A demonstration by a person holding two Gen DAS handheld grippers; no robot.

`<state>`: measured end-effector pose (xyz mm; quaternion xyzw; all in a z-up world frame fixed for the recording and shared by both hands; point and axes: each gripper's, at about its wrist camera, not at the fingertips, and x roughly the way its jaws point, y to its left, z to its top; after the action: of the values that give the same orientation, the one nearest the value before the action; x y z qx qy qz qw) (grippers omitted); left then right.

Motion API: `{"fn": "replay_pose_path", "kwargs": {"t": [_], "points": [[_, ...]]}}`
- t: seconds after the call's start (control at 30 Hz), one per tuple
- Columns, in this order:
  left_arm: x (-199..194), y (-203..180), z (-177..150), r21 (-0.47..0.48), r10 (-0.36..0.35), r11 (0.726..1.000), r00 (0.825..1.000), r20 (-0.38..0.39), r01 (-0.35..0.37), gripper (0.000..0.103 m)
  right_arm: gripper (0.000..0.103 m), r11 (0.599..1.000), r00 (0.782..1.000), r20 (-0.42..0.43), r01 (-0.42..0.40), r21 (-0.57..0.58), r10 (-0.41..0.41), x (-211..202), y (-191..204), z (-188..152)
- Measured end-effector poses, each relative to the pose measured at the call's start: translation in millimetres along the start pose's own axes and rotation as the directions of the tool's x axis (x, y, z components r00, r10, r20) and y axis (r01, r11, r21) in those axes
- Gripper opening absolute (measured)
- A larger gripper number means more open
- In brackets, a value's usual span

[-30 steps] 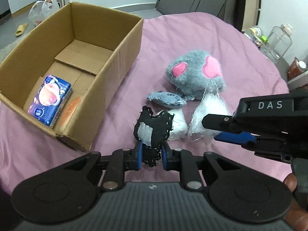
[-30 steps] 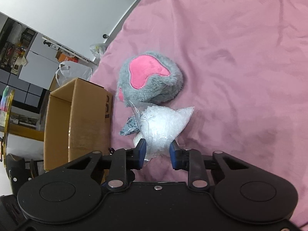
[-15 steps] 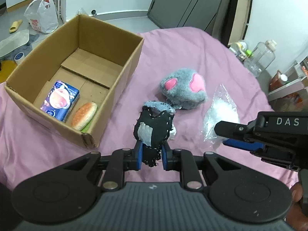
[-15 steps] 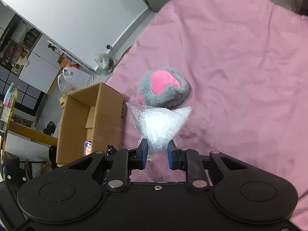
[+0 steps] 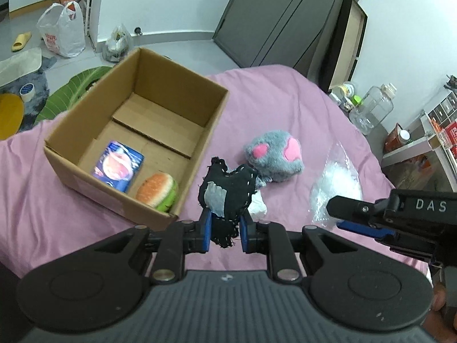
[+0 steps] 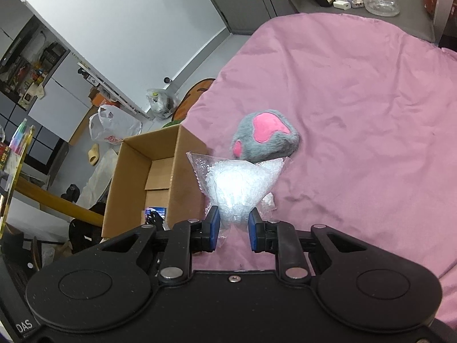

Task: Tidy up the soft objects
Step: 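Carry the fabric piece over the box with the left tool while the right tool carries the bag there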

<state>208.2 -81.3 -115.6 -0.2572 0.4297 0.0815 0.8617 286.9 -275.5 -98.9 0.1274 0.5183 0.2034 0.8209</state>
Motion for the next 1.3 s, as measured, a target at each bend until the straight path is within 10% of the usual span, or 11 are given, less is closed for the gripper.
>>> {"fn": "replay_pose_path", "kwargs": {"t": [1.3], "points": [[-8,83,87,0.007,0.053,0.999,0.999,0.003,-0.053,0.019,0.021,0.999,0.998,0.039,-0.045,-0.006,0.045,34,87,13]]}}
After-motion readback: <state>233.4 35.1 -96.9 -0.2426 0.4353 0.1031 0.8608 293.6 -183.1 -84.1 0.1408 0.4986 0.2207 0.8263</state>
